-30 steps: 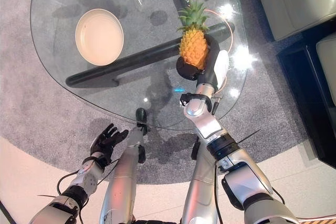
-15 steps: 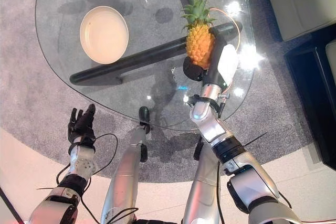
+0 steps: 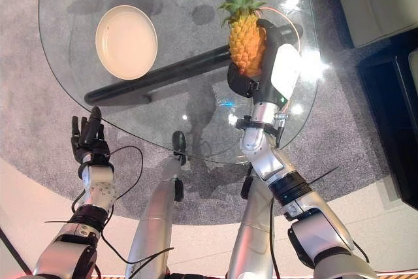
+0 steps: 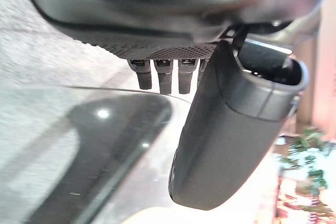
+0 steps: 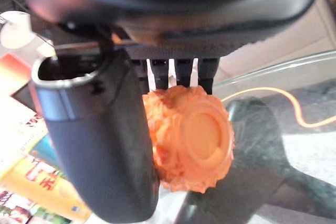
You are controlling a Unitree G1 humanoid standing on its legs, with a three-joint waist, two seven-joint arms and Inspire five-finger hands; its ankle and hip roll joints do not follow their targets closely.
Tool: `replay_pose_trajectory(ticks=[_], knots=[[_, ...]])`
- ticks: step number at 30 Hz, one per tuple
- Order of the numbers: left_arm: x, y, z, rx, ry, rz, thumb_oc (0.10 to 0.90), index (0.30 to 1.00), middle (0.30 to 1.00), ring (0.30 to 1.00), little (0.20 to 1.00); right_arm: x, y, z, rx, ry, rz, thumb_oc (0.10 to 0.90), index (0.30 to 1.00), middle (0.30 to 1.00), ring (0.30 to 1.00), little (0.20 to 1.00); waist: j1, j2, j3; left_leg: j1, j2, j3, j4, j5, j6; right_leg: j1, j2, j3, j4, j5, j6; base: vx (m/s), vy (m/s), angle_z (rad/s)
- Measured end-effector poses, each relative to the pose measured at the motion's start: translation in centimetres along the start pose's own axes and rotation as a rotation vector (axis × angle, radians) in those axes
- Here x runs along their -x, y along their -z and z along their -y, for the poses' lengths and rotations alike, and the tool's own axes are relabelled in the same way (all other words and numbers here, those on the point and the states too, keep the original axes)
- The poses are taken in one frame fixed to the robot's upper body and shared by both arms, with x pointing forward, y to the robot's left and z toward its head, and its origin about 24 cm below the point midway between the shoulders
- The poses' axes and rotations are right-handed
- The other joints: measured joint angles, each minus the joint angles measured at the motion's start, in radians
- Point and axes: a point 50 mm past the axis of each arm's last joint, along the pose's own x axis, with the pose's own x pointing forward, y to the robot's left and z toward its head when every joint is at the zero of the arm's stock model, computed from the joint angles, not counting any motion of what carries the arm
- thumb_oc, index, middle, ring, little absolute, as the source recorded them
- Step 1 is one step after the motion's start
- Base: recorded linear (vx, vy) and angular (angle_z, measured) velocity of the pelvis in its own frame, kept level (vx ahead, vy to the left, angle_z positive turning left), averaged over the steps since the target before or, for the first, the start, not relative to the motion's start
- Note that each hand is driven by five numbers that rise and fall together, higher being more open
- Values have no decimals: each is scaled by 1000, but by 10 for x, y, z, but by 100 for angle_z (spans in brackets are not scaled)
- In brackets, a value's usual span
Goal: Pick up the fruit to the plate
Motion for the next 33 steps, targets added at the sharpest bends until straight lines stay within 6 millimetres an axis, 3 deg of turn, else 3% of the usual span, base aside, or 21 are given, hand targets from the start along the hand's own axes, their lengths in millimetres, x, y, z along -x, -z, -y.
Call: replay_pose_trajectory(ticks=[15, 22, 33], knots=[[21, -26, 79, -9, 403, 175, 800, 900, 900, 900, 900, 5, -7, 5, -8, 17, 101, 100, 300, 300, 300, 200, -1, 0, 0, 0, 0, -1, -6, 6, 1, 1, -1, -5, -3, 1, 1, 0, 0, 0], [41, -12, 121, -73, 668, 82, 800, 900, 900, 900, 900, 3, -16, 9, -41, 25, 155, 100, 300, 300, 300, 200, -8, 0, 0, 0, 0, -1, -18, 6, 1, -1, -1, -6, -11, 1, 1, 0, 0, 0], [45, -5, 140, -92, 734, 14, 800, 900, 900, 900, 900, 3, -23, 8, -60, 3, 184, 100, 300, 300, 300, 200, -34, -1, 1, 0, -1, 0, -19, 6, 1, 3, -1, -6, -18, 3, 4, 0, 0, 0]])
